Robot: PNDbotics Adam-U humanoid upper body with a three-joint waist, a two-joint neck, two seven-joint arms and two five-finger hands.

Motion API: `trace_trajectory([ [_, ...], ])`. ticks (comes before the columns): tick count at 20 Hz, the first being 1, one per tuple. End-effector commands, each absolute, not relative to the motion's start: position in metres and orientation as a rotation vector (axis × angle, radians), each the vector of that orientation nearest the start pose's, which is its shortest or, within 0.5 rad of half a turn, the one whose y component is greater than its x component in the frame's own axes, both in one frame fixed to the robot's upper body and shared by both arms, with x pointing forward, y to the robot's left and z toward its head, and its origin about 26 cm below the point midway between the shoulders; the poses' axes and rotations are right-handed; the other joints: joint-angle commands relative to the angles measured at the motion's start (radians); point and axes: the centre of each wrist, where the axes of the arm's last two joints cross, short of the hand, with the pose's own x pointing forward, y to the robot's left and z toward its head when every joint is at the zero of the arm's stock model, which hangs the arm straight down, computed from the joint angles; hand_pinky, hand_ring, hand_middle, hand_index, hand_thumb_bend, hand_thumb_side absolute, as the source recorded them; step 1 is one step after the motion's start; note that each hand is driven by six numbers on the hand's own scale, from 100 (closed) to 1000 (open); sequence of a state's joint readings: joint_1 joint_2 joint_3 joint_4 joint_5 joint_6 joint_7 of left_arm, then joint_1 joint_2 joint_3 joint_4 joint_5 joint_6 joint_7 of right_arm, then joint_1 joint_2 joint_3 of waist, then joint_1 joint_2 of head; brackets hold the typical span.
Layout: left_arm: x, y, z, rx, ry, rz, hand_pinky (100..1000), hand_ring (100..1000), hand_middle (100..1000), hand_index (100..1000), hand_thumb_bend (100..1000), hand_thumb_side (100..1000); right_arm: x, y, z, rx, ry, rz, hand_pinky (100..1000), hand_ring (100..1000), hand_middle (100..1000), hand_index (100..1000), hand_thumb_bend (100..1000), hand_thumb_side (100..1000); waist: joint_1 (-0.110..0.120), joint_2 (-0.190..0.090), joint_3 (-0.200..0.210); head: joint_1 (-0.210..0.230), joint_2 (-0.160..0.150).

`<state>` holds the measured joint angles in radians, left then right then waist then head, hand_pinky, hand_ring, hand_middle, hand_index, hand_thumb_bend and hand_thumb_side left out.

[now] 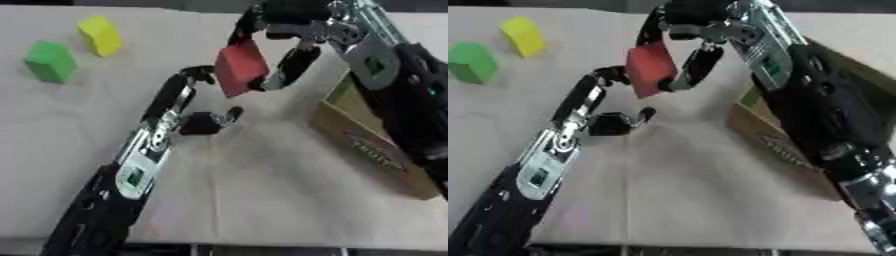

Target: Pick up the objects with one hand, pass them to the other hand, and then place them into the box on the other side of the table.

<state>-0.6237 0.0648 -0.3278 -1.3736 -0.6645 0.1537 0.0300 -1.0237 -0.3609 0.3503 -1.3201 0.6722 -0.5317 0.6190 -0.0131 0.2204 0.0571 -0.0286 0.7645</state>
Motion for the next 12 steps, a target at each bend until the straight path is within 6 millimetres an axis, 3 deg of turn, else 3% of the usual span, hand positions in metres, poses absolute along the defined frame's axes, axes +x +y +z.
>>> trace_trajectory([
  [1, 0.387, 0.11, 0.131, 0.56, -1.877, -0.87, 845, 824, 650, 859, 485, 395, 0.427, -0.155, 0.296, 0.67, 2.154, -2.417, 792, 647, 396, 515, 159, 248, -0.003, -0.015, -0.001, -0.002, 0.006],
  [7, 0.386, 0.127, 0.13, 0.609, -1.863, -0.759, 806, 772, 606, 833, 383, 377, 0.42, -0.174, 0.312, 0.71, 2.235, -2.349, 793, 646, 395, 515, 154, 219, -0.002, -0.022, -0.01, 0.0, 0.006],
  [12, 0.383, 0.148, 0.135, 0.662, -1.864, -0.66, 779, 743, 589, 804, 315, 348, 0.406, -0.201, 0.333, 0.744, 2.37, -2.259, 801, 632, 392, 514, 115, 165, 0.001, -0.029, -0.019, 0.001, 0.006],
])
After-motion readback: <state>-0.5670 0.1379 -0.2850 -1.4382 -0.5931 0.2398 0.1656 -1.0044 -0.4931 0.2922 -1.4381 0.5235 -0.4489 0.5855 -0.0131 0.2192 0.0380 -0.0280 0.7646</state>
